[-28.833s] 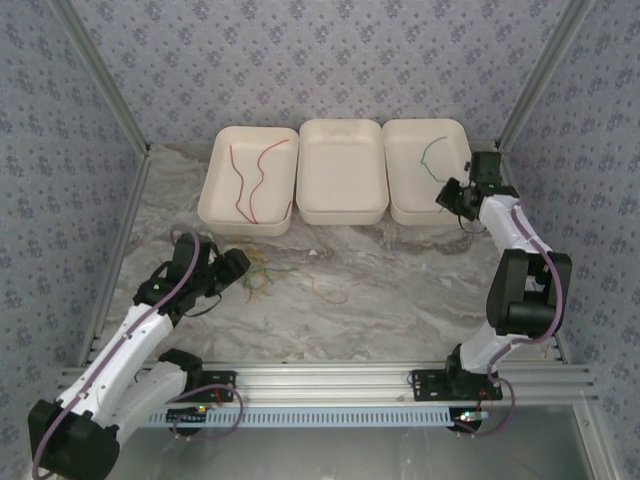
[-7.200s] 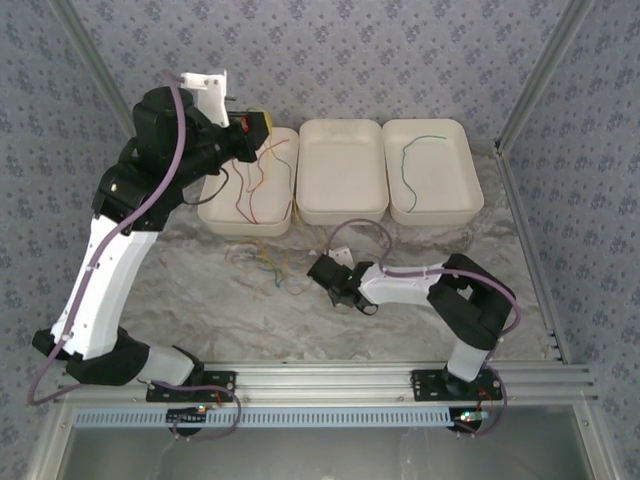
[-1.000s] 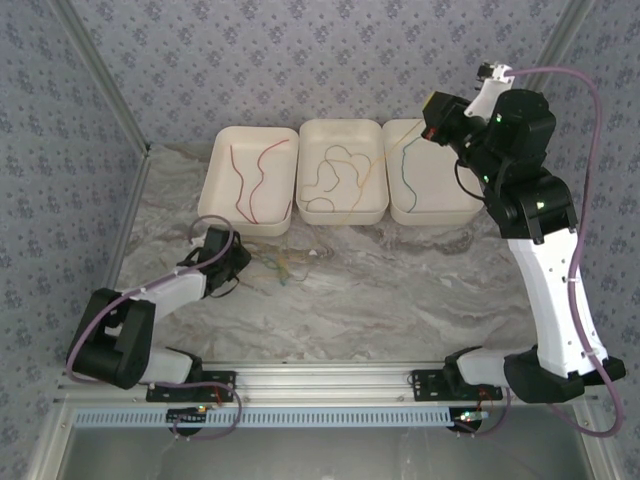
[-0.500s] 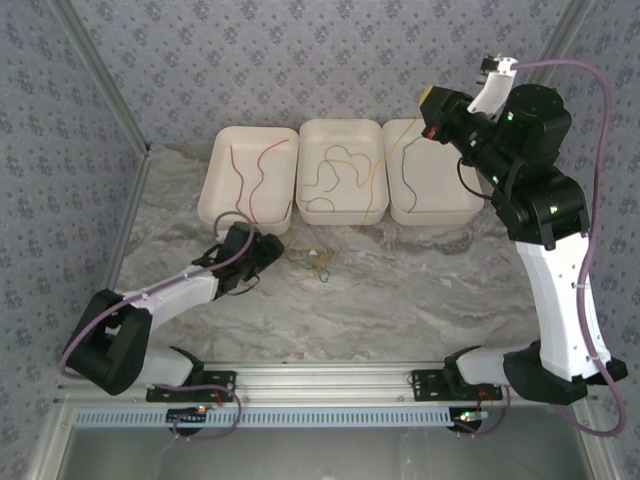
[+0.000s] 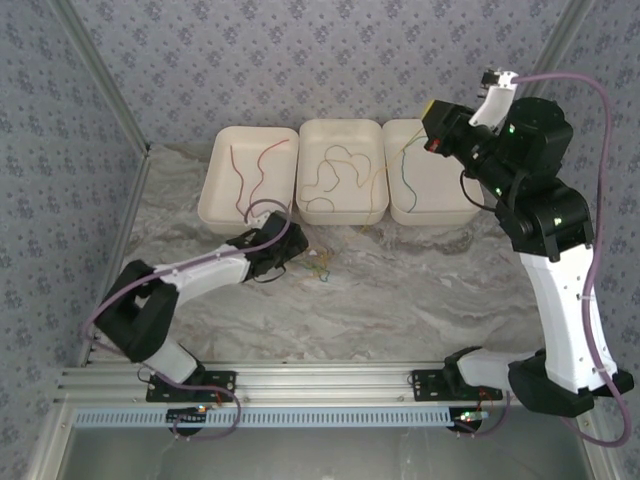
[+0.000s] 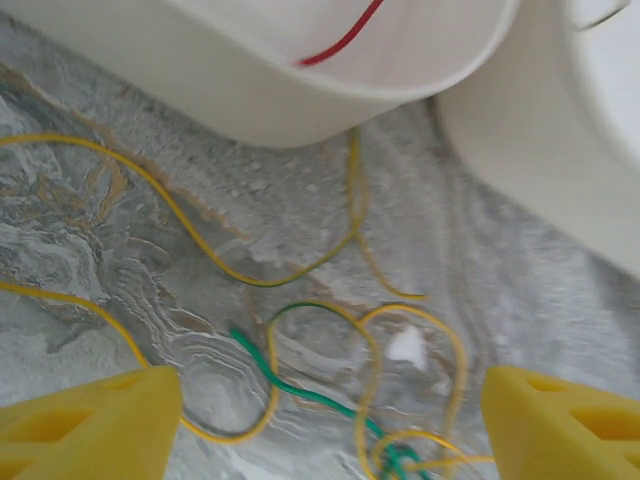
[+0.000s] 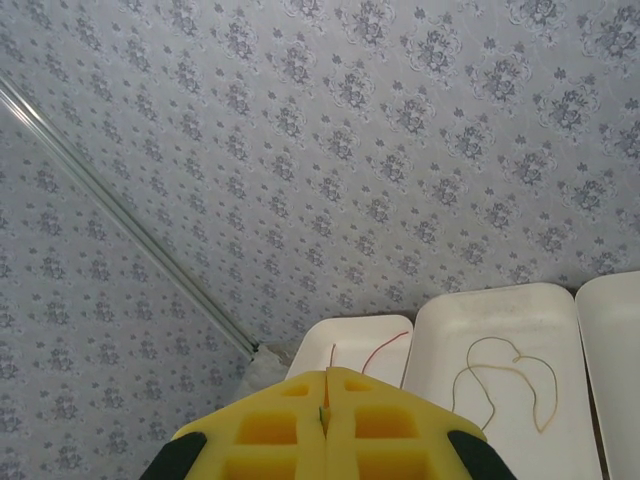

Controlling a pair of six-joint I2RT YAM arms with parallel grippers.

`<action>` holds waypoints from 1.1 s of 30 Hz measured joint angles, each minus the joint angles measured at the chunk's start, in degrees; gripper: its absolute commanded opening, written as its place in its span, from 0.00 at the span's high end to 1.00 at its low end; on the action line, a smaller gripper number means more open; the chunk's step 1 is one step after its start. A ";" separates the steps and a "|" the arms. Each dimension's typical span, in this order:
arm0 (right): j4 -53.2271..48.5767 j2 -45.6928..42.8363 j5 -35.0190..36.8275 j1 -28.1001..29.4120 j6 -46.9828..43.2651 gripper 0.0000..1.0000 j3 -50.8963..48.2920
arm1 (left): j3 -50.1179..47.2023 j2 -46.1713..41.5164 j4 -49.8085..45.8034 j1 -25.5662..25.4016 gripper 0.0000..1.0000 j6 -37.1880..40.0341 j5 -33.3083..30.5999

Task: Untangle the cables

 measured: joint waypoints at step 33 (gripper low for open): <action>2.69 5.73 -4.72 -15.54 4.52 1.00 16.83 | -20.81 -20.37 -1.33 24.55 1.00 5.75 0.00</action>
